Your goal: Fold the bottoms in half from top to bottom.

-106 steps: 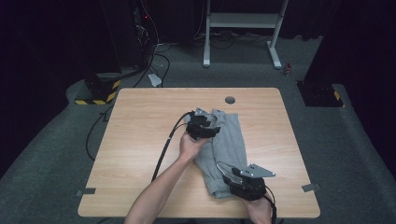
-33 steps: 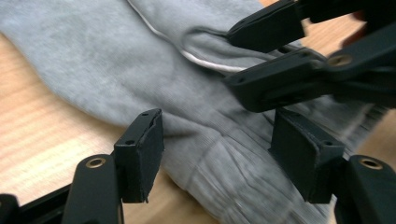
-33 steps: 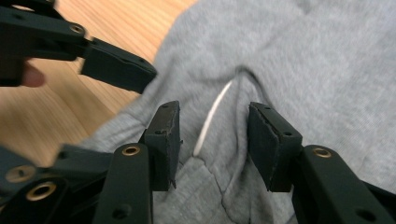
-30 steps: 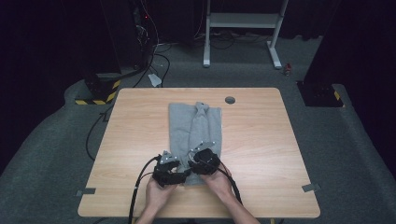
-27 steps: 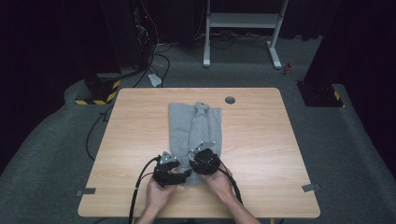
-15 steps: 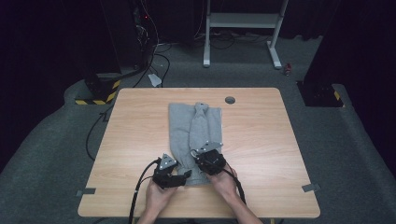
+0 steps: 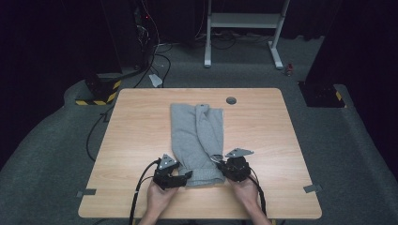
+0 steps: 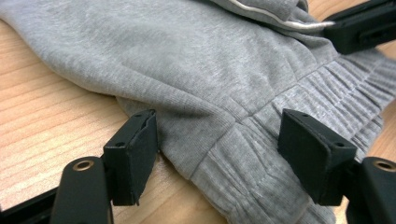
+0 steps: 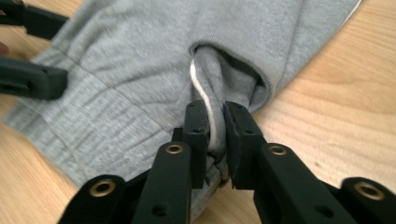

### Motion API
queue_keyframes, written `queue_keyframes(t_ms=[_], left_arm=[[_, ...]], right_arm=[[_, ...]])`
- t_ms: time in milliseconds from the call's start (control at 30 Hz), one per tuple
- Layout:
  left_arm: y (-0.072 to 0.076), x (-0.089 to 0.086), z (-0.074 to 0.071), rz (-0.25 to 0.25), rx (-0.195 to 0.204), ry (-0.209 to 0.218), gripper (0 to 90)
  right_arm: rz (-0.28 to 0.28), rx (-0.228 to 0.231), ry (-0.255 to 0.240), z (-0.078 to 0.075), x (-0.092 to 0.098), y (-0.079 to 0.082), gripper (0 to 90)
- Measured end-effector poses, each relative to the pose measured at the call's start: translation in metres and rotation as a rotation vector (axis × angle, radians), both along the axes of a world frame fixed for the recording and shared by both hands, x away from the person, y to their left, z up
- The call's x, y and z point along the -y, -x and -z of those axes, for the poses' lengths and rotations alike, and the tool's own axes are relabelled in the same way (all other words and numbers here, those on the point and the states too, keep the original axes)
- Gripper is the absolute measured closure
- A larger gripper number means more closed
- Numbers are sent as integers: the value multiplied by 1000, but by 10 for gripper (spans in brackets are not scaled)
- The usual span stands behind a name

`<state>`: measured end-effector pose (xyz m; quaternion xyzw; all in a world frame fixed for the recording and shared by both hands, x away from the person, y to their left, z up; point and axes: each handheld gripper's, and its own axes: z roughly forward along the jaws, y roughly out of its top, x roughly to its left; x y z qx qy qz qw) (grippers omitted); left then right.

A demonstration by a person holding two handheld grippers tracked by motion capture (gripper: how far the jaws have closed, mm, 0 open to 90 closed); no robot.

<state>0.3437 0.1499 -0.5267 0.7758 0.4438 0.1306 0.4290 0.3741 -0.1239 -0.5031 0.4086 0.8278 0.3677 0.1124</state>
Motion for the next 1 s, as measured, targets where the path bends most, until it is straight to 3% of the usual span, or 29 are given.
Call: queue_keyframes(t_ms=[100,167,233,367,400,467,567,667,733,800,867,933,1000], left_arm=[[-1,-2,0,-4,-11,22,290],[1,-1,-1,4,10,22,319],[2,1,-8,14,23,-3,346],[-1,3,-21,13,72,-4,395],[-4,5,-20,16,62,-21,401],[-10,11,-14,28,33,-83,419],[-6,12,-8,34,21,-55,422],[-2,11,-8,31,5,-51,423],[-4,12,-15,35,14,-64,422],[-6,13,-21,46,30,-33,421],[-9,15,-22,50,35,-51,422],[-15,17,-18,45,15,-83,426],[-20,17,-13,37,-20,-103,431]], right_arm=[[16,25,15,-3,-2,5,715],[10,59,3,-10,-3,9,692],[-4,87,-1,-16,-6,14,690],[-45,96,38,-12,-11,16,817],[-55,70,31,-9,-9,15,825],[-56,55,63,-4,-6,13,822],[-16,24,41,-1,3,14,748],[-13,38,43,-4,7,18,640],[-19,75,50,-10,6,21,628],[-40,125,27,-18,3,27,713],[-71,172,21,-23,-4,34,816],[-91,175,27,-23,-10,36,862],[-110,140,55,-16,-14,33,885]])
